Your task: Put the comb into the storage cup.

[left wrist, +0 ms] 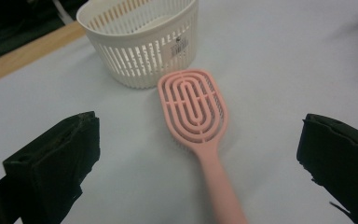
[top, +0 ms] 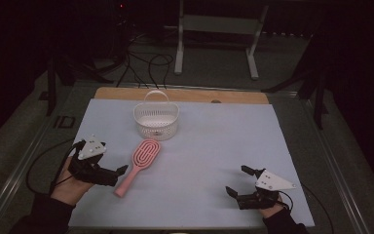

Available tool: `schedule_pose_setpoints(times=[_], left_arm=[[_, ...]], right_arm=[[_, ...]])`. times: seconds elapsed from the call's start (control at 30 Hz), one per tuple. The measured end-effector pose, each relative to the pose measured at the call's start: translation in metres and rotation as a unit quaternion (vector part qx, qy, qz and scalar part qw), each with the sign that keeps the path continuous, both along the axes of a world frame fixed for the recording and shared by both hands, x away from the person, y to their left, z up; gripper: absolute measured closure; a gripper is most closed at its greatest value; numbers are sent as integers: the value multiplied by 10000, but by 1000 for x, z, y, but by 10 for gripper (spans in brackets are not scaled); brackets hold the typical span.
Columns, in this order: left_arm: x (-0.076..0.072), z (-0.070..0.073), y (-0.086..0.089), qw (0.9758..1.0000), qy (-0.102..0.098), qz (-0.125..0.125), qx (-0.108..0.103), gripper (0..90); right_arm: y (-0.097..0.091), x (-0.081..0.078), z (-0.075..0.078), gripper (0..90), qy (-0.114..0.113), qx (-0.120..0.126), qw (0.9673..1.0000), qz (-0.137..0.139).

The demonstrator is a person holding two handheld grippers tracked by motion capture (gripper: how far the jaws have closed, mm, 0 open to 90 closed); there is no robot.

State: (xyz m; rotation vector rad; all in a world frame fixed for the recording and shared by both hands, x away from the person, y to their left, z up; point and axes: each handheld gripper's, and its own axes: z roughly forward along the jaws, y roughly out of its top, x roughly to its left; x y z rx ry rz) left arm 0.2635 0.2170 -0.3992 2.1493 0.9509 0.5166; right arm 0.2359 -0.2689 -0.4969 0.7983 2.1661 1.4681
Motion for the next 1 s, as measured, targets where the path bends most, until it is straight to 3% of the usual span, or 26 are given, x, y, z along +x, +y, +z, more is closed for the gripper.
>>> schedule_pose_setpoints(times=[0.47,1.0], left_arm=[[10,-16,-22,9992,310,109,224,0],[20,-30,-41,9957,754,320,432,0]], right_arm=[[1,0,0,81,-11,-11,10000,26],[1,0,0,82,8,13,10000,43]])
